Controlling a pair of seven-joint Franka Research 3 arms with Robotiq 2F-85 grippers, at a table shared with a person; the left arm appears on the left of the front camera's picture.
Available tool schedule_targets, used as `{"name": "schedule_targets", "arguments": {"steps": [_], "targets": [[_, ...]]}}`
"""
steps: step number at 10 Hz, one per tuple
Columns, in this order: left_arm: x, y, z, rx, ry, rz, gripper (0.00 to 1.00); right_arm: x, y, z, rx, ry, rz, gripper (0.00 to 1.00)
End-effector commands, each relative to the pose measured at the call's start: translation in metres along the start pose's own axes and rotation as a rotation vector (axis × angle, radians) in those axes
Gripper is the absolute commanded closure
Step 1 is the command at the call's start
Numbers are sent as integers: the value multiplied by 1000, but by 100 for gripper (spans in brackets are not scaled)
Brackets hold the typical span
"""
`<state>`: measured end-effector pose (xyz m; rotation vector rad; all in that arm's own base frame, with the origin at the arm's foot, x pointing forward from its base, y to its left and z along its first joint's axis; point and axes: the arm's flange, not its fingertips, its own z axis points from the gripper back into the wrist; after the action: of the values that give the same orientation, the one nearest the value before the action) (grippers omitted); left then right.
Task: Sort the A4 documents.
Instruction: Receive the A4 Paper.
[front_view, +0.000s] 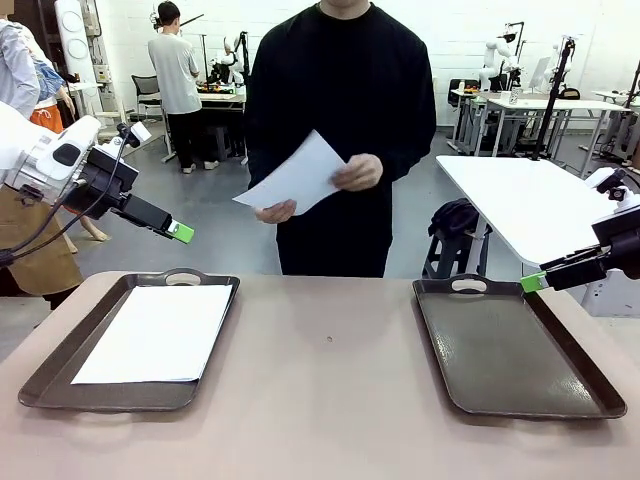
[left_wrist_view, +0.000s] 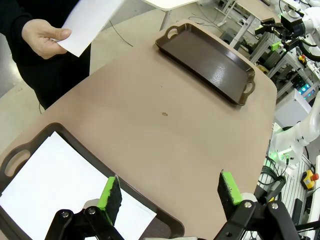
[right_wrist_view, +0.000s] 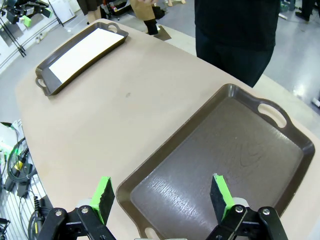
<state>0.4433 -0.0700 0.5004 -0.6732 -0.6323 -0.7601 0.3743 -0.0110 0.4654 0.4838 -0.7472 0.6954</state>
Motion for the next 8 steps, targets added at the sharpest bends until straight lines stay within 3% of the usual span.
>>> {"name": "schedule_targets", "arguments": {"steps": [1,8], "targets": [[-1,0,0,-7,-5,-5,0,0,-4,-5,19,-26,8,0],[-1,0,0,-7,-5,-5,0,0,-4,-5,19,-26,8,0]]}}
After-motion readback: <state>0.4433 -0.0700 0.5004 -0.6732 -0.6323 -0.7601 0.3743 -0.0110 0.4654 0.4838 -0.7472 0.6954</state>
